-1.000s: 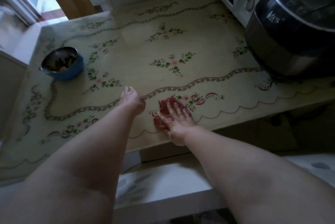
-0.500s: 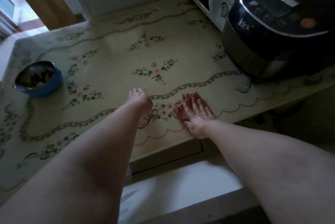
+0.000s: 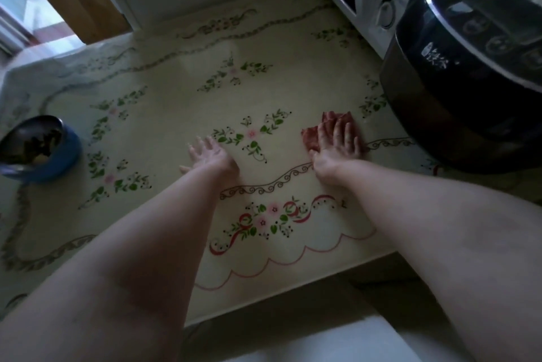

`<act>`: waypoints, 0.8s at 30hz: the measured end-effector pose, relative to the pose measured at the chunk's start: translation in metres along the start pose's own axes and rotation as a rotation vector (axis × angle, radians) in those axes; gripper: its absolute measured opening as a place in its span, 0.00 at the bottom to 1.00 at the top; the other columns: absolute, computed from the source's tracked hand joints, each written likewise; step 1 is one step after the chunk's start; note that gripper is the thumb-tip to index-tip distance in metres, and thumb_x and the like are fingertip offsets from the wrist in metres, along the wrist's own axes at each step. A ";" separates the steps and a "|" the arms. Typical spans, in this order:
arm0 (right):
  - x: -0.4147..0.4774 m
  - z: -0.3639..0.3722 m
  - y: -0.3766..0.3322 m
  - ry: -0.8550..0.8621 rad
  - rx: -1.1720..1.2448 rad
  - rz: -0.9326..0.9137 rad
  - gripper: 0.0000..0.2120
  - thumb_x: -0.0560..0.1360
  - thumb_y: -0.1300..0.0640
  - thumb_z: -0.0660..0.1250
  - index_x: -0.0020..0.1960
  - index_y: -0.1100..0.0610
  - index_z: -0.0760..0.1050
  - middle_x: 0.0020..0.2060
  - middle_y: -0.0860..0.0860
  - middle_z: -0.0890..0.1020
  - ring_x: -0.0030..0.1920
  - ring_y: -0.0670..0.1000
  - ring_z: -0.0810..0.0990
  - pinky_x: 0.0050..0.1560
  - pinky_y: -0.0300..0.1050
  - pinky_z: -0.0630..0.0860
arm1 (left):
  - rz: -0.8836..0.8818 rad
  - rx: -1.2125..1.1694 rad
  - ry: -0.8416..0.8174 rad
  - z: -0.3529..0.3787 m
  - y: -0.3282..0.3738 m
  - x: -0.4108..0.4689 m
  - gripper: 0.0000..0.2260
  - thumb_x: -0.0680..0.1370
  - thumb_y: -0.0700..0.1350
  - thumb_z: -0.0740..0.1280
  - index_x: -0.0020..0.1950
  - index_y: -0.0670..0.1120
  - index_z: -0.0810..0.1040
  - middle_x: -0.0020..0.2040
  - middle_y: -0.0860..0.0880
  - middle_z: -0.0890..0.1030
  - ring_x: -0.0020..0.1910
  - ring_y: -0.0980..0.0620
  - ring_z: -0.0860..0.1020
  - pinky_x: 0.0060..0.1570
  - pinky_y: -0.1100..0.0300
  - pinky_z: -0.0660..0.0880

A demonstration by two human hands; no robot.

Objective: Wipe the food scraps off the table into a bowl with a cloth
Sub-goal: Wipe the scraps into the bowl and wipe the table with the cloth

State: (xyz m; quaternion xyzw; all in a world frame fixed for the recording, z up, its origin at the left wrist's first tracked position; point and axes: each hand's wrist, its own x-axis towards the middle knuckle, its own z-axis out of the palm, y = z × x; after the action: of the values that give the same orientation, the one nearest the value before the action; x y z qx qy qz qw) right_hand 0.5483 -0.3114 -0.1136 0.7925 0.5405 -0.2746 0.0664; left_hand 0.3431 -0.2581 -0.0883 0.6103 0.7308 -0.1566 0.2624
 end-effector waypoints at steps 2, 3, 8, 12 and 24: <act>0.025 -0.010 -0.005 0.041 0.045 0.029 0.33 0.82 0.45 0.48 0.77 0.50 0.30 0.76 0.56 0.30 0.76 0.57 0.29 0.73 0.53 0.31 | -0.057 0.007 0.015 -0.006 -0.003 0.013 0.39 0.81 0.54 0.59 0.78 0.44 0.35 0.78 0.41 0.35 0.76 0.37 0.34 0.74 0.36 0.41; 0.040 -0.014 -0.009 0.059 0.066 0.037 0.34 0.82 0.45 0.48 0.77 0.51 0.30 0.76 0.56 0.31 0.76 0.57 0.30 0.73 0.53 0.31 | -0.098 -0.005 0.013 -0.010 -0.006 0.021 0.42 0.79 0.58 0.61 0.78 0.45 0.35 0.78 0.40 0.35 0.75 0.36 0.34 0.74 0.36 0.40; 0.090 -0.037 -0.028 0.163 0.093 0.089 0.36 0.82 0.46 0.50 0.77 0.58 0.31 0.77 0.56 0.35 0.77 0.56 0.33 0.74 0.51 0.33 | -0.217 -0.032 -0.006 -0.037 -0.033 0.037 0.63 0.61 0.73 0.69 0.77 0.47 0.32 0.77 0.39 0.33 0.74 0.33 0.32 0.73 0.35 0.40; 0.124 -0.051 -0.049 0.209 0.027 0.023 0.32 0.82 0.48 0.49 0.79 0.57 0.38 0.78 0.55 0.39 0.78 0.55 0.37 0.76 0.51 0.37 | -0.171 -0.084 -0.038 -0.036 -0.047 0.049 0.65 0.55 0.74 0.70 0.78 0.52 0.34 0.78 0.42 0.34 0.75 0.34 0.35 0.73 0.36 0.42; 0.081 -0.014 -0.156 0.005 -0.126 -0.484 0.33 0.81 0.51 0.52 0.79 0.52 0.37 0.78 0.49 0.36 0.78 0.50 0.35 0.75 0.47 0.35 | -0.159 0.025 0.011 -0.040 -0.043 0.047 0.64 0.57 0.75 0.68 0.79 0.49 0.36 0.79 0.41 0.38 0.77 0.36 0.40 0.76 0.44 0.42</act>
State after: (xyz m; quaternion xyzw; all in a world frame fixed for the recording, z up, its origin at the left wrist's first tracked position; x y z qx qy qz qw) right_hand 0.4355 -0.1759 -0.1124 0.6349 0.7309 -0.2461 0.0467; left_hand 0.2885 -0.2069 -0.0871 0.5546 0.7764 -0.1825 0.2375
